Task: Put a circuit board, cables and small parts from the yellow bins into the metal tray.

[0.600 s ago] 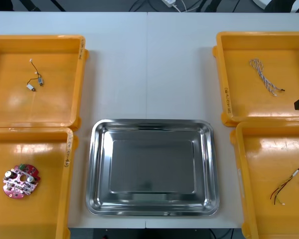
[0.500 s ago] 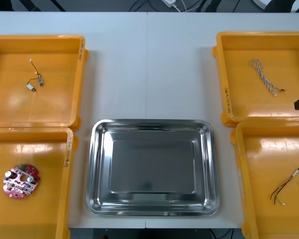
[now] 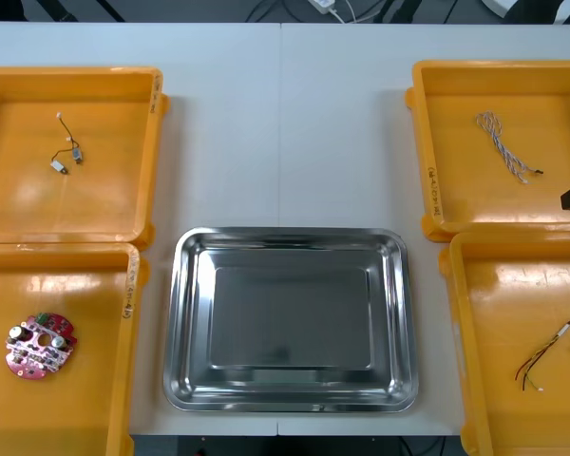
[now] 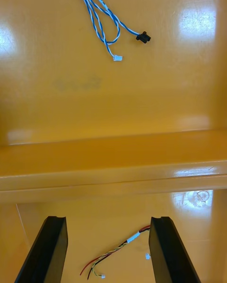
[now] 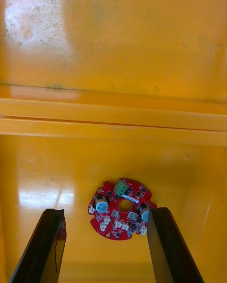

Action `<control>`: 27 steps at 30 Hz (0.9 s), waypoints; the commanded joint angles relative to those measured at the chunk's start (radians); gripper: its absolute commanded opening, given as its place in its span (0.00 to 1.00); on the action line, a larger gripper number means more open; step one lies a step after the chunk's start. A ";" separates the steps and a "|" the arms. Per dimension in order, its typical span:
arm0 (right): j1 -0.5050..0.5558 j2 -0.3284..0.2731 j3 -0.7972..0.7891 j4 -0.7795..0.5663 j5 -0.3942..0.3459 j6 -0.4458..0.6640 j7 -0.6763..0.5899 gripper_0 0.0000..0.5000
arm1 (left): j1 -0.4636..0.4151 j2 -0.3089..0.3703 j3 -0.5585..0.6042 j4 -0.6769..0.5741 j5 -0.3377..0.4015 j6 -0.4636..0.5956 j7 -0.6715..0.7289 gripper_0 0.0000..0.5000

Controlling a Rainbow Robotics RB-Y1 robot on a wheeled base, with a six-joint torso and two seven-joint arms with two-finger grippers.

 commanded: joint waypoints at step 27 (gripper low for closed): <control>0.001 -0.043 -0.034 -0.019 -0.005 -0.002 -0.007 1.00 | 0.016 0.046 0.030 -0.005 0.008 -0.009 -0.070 1.00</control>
